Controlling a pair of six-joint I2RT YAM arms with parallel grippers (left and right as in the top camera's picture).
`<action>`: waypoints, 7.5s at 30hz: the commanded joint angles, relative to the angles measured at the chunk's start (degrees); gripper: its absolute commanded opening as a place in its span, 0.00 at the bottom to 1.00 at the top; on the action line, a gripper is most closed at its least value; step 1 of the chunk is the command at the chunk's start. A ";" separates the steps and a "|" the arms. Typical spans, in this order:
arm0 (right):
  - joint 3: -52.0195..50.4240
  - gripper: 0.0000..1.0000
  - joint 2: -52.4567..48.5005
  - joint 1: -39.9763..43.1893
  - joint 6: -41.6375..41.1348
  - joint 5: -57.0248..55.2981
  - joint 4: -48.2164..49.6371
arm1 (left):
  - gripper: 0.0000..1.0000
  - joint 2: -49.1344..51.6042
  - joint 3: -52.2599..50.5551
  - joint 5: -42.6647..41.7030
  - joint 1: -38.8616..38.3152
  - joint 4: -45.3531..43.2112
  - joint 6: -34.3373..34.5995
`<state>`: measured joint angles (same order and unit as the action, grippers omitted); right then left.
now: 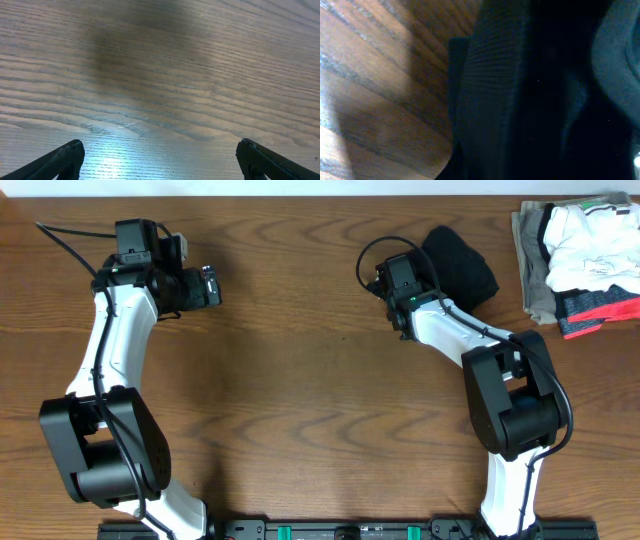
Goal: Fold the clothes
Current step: 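Lift the black bundle and carry it rightward toward the clothes stack, then place the black bundle on top of the clothes stack with the right gripper, then open the right gripper and withdraw it from the stack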
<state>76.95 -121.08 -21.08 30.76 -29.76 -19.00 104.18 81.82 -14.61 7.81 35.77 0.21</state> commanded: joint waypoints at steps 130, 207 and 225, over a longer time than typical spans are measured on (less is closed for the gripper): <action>43.08 0.01 -1.77 27.93 -31.85 24.98 -22.10 | 0.98 4.09 -0.72 0.33 -0.55 -5.49 1.55; 42.38 0.99 32.37 45.11 -27.06 45.03 -7.21 | 0.98 4.17 -0.72 0.33 -0.55 -8.02 1.57; 42.34 0.99 41.51 42.18 -27.06 45.00 -39.76 | 0.98 4.17 -0.72 0.33 -0.55 -8.02 1.57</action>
<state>119.13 -84.79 22.98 3.36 15.07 -53.67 107.59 81.82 -14.61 7.38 27.97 1.52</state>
